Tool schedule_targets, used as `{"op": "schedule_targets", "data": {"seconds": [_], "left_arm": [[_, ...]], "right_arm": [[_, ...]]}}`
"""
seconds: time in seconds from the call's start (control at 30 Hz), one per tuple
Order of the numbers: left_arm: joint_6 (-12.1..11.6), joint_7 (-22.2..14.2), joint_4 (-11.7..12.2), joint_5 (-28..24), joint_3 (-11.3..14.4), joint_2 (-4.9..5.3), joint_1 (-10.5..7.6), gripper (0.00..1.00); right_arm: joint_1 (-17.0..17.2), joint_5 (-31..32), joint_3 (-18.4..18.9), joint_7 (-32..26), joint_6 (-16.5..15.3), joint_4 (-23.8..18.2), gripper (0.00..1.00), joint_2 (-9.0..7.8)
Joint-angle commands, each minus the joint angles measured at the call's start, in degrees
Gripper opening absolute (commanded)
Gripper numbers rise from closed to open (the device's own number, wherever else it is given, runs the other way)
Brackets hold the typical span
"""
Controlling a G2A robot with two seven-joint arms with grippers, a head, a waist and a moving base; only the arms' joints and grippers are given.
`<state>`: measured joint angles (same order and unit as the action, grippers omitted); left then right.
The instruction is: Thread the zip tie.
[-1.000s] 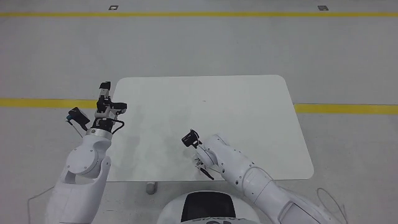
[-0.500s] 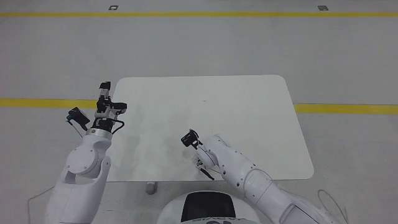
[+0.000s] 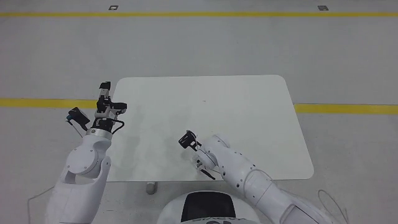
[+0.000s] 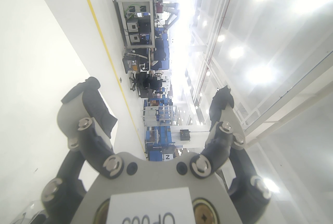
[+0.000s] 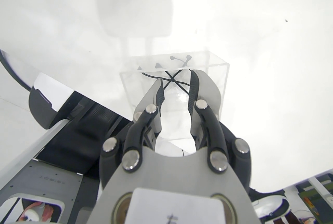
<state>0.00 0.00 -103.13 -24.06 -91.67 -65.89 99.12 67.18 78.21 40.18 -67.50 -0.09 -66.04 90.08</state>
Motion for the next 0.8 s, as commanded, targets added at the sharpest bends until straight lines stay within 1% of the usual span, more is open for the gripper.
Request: {"op": "schedule_targets", "data": {"seconds": [0.0,0.27,0.37,0.43,0.53,0.6,0.67,0.77], "left_arm": [[0.0,0.0,0.0,0.0,0.0,0.0,0.0,1.0],[0.0,0.0,0.0,0.0,0.0,0.0,0.0,1.0],[0.0,0.0,0.0,0.0,0.0,0.0,0.0,1.0],[0.0,0.0,0.0,0.0,0.0,0.0,0.0,1.0],[0.0,0.0,0.0,0.0,0.0,0.0,0.0,1.0],[0.0,0.0,0.0,0.0,0.0,0.0,0.0,1.0],[0.0,0.0,0.0,0.0,0.0,0.0,0.0,1.0],[0.0,0.0,0.0,0.0,0.0,0.0,0.0,1.0]], "right_arm": [[-0.3,-0.4,0.0,0.3,-0.8,0.7,0.25,0.08],[-2.0,-1.4,-0.7,1.2,-3.0,3.5,0.24,0.59],[-2.6,-1.5,-1.0,1.3,-3.2,4.7,0.24,0.83],[-2.9,-1.5,-1.3,1.2,-2.9,5.4,0.22,1.01],[-3.3,-1.5,-1.7,1.1,-2.7,6.1,0.15,1.3],[-3.3,-1.5,-1.9,1.0,-2.4,6.3,0.06,1.45],[-3.4,-1.4,-2.1,0.9,-2.2,6.3,0.0,1.53],[-3.3,-1.4,-2.1,0.8,-1.9,6.3,0.0,1.61]]}}
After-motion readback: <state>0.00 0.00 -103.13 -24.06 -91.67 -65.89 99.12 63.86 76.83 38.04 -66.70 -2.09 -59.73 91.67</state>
